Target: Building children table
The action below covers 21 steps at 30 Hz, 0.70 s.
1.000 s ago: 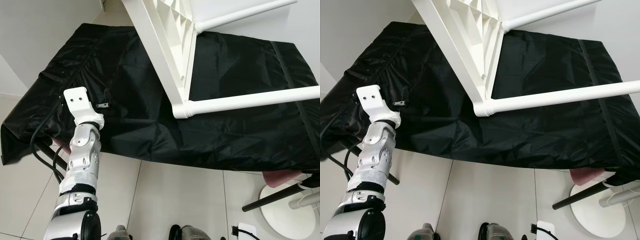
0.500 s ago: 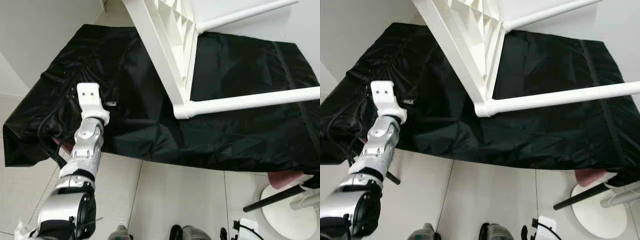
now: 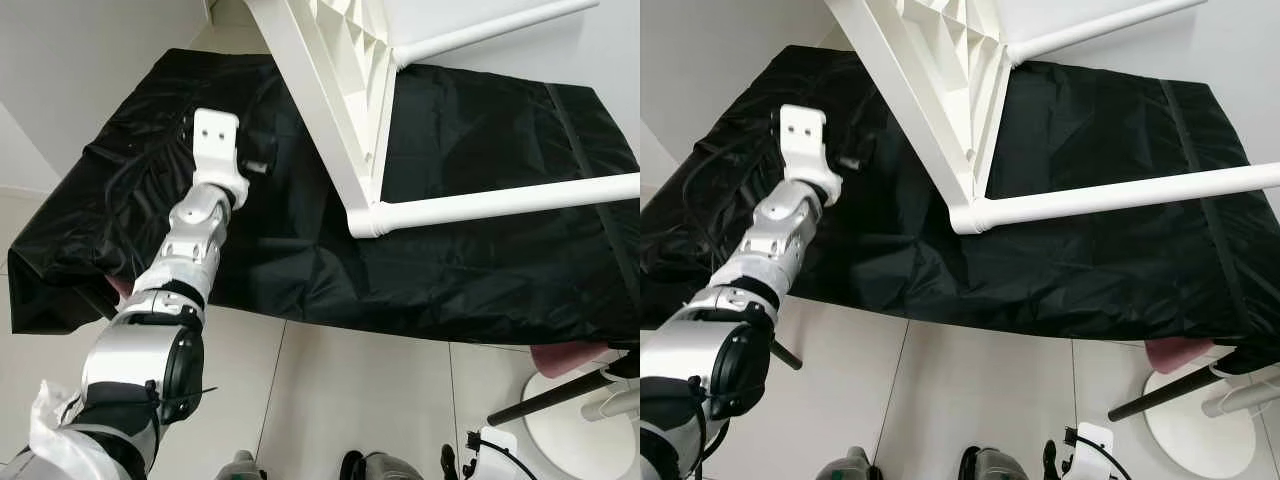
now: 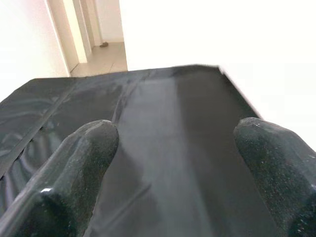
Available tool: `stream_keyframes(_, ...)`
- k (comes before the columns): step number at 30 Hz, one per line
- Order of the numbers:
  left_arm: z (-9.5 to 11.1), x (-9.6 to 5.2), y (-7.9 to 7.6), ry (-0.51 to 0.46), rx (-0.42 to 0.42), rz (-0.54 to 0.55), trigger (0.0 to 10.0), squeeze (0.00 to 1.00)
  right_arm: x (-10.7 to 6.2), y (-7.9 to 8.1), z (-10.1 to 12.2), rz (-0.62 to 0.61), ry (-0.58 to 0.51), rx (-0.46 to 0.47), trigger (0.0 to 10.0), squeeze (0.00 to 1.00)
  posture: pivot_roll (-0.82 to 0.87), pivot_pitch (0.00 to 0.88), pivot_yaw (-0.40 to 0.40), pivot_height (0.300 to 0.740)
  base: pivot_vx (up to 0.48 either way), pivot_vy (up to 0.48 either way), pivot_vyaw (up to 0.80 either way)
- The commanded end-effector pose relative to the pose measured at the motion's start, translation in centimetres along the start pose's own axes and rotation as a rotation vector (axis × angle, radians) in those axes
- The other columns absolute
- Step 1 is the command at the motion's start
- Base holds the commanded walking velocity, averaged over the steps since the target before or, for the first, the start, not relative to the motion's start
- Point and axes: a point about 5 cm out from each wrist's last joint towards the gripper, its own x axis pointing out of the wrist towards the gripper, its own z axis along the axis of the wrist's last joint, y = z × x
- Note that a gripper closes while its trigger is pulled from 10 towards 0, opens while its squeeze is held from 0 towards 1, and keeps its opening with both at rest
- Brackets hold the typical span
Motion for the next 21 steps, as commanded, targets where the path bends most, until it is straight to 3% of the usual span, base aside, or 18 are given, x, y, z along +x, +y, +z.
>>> stream_keyframes(1,0.6,0.3,0.3,-0.010,-0.015,0.013,10.0,0.00,-0.4,0.1,-0.8,0.001,0.029,-0.002,10.0,0.00,0.04,0.036,0.014,0.740,0.000,0.000,0.00)
stream_keyframes(2,1.6,0.7,0.2,-0.034,-0.025,0.017,10.0,0.00,-0.4,0.1,-0.8,0.001,0.032,-0.002,10.0,0.00,0.04,0.036,0.014,0.740,0.000,0.000,0.00)
stream_keyframes(4,1.6,0.7,0.2,-0.034,-0.025,0.017,10.0,0.00,-0.4,0.1,-0.8,0.001,0.032,-0.002,10.0,0.00,0.04,0.036,0.014,0.740,0.000,0.000,0.00)
stream_keyframes(8,5.3,2.1,-1.0,-0.142,-0.069,0.001,10.0,0.00,-0.4,0.1,-1.0,-0.001,0.040,-0.001,10.0,0.00,0.05,0.044,0.011,0.740,0.000,0.000,0.00)
stream_keyframes(14,6.3,2.4,-1.9,-0.182,-0.097,-0.039,10.0,0.00,-0.4,0.1,-1.0,-0.001,0.041,-0.001,10.0,0.00,0.05,0.051,0.010,0.740,0.000,0.000,0.00)
stream_keyframes(15,6.9,2.5,-2.7,-0.204,-0.100,-0.074,10.0,0.00,-0.5,0.1,-1.0,-0.001,0.041,-0.002,10.0,0.00,0.05,0.061,0.009,0.740,0.000,0.000,0.00)
stream_keyframes(16,8.0,2.5,-4.4,-0.258,-0.094,-0.160,10.0,0.00,-0.5,0.1,-1.1,0.001,0.045,-0.004,10.0,0.00,0.06,0.067,0.005,0.740,0.000,0.000,0.00)
stream_keyframes(17,8.0,2.5,-4.4,-0.258,-0.094,-0.160,10.0,0.00,-0.5,0.1,-1.1,0.001,0.045,-0.004,10.0,0.00,0.06,0.067,0.005,0.740,0.000,0.000,0.00)
stream_keyframes(19,9.8,2.2,-7.4,-0.346,-0.078,-0.308,10.0,0.00,-0.5,0.1,-1.2,0.008,0.051,-0.010,10.0,0.00,0.07,0.069,-0.001,0.740,0.000,0.000,0.00)
stream_keyframes(20,9.8,2.2,-7.4,-0.346,-0.078,-0.308,10.0,0.00,-0.5,0.1,-1.2,0.008,0.051,-0.010,10.0,0.00,0.07,0.069,-0.001,0.740,0.000,0.000,0.00)
stream_keyframes(21,10.3,1.9,-8.8,-0.375,-0.068,-0.375,10.0,0.00,-0.5,0.2,-1.2,0.013,0.055,-0.013,10.0,0.00,0.07,0.071,-0.001,0.740,0.000,0.000,0.00)
